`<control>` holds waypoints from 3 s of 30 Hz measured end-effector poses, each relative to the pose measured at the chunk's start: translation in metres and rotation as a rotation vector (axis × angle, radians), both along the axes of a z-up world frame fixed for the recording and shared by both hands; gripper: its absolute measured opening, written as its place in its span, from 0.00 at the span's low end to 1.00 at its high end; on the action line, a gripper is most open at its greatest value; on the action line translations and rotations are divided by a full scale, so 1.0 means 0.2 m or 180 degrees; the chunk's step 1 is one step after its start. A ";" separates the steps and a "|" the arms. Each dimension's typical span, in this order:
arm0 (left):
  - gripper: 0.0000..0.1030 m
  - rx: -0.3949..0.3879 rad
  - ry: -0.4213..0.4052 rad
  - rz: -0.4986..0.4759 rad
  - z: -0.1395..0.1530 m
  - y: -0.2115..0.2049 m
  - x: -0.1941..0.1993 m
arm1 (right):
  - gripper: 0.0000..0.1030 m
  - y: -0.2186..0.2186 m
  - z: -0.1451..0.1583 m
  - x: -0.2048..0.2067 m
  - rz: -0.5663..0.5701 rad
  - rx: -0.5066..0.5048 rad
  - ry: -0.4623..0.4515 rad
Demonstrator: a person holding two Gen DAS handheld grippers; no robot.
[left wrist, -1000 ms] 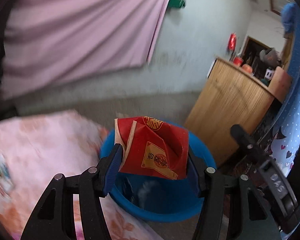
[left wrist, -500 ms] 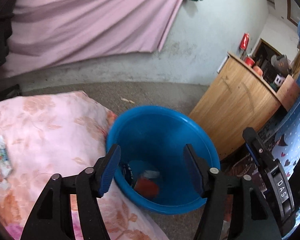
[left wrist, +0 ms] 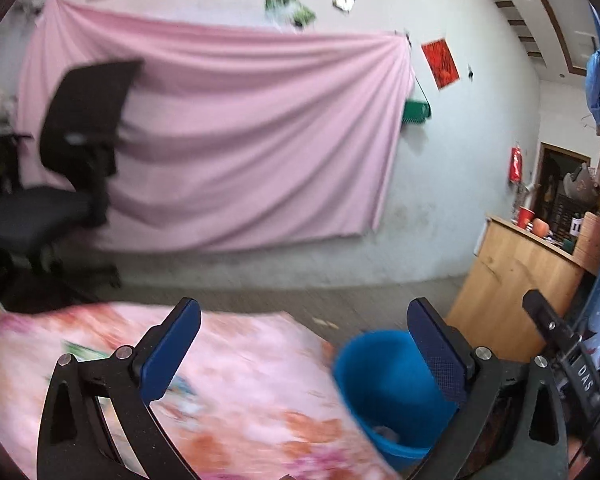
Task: Collect trash
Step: 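Move both tools back over the table toward the small items, then grasp the white paper card with the left gripper while the right grasps a toothpaste tube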
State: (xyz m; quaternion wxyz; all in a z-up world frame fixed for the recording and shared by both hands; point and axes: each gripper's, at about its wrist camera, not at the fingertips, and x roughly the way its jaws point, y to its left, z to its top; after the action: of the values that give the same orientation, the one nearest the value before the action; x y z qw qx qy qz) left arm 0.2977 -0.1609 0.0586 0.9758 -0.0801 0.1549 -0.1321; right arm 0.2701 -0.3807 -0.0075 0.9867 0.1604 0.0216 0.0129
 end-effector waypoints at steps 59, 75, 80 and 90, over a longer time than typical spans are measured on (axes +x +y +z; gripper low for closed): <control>0.97 -0.0278 0.1479 0.0673 -0.48 0.82 -0.24 | 0.74 0.82 -0.31 0.50 0.1555 -0.0634 0.1939; 0.42 -0.0875 0.1913 0.0289 -0.60 0.70 -0.10 | 0.75 0.74 -0.39 0.55 0.1660 -0.0274 0.2239; 0.16 -0.0880 0.2006 0.0257 -0.63 0.72 -0.08 | 0.74 0.81 -0.40 0.56 0.1791 -0.0472 0.2319; 0.08 -0.0405 0.1772 0.0614 -0.52 0.85 -0.15 | 0.64 1.06 -0.47 0.62 0.2274 -0.0922 0.2555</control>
State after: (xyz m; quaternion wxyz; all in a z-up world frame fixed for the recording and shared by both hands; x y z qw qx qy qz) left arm 0.2677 0.0099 -0.0457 0.8969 -0.1886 0.3995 -0.0213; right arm 0.3951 -0.1679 -0.1017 0.8473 -0.0018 0.4504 0.2814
